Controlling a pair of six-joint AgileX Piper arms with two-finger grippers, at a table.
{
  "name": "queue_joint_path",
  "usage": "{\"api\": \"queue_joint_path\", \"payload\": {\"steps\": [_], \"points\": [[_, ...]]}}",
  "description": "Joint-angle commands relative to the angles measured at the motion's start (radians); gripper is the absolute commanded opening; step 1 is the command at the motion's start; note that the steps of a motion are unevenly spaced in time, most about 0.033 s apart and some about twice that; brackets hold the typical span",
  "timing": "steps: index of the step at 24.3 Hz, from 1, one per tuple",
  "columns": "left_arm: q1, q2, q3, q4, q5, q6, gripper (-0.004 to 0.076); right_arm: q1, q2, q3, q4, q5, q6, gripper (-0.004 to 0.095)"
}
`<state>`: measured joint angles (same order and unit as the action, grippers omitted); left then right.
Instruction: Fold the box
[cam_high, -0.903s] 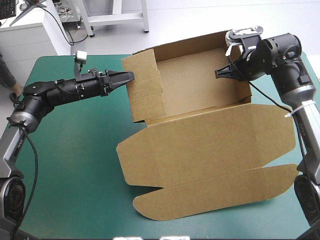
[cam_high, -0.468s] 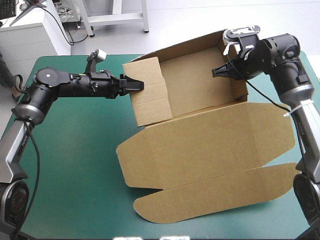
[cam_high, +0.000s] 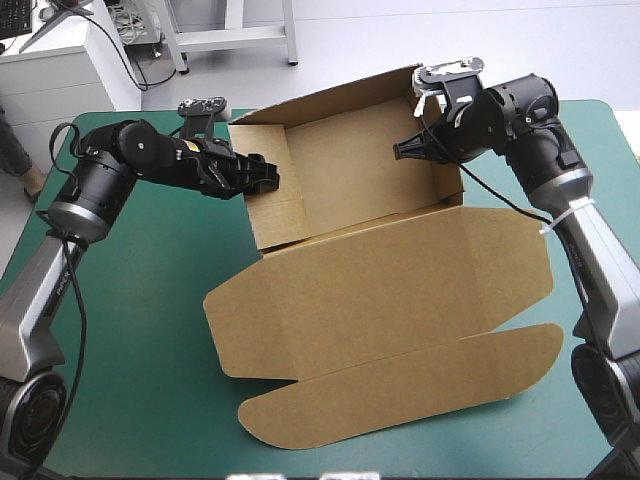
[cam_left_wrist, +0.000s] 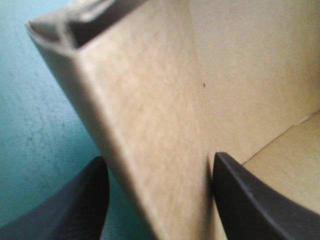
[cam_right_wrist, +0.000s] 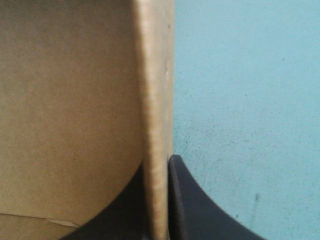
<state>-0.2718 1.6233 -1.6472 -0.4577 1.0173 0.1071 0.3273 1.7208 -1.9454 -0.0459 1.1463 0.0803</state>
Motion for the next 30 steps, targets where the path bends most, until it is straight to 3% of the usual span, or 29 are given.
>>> {"api": "queue_joint_path", "payload": {"steps": [1,7,9,15,24,30], "points": [[-0.032,-0.039,-0.037,0.062,-0.045,-0.073,0.0366,0.014,-0.049,-0.029,0.046,-0.081,0.027,-0.0013],[-0.094,-0.016,-0.038,0.265,-0.038,-0.228,0.0359,0.017,-0.02,-0.029,0.082,-0.071,0.046,-0.0013],[-0.11,-0.002,-0.039,0.321,-0.037,-0.267,0.0316,0.029,-0.005,-0.029,0.089,-0.069,0.046,-0.0013],[-0.12,0.041,-0.039,0.357,-0.044,-0.314,-0.0008,0.069,0.055,-0.029,0.086,-0.072,0.055,-0.0013],[-0.118,0.19,-0.132,0.359,-0.033,-0.349,-0.0008,0.075,0.203,-0.029,0.046,-0.024,0.072,-0.0013],[-0.118,0.366,-0.213,0.361,0.037,-0.343,-0.0008,0.071,0.302,-0.029,-0.015,-0.057,0.068,-0.0013]]}}
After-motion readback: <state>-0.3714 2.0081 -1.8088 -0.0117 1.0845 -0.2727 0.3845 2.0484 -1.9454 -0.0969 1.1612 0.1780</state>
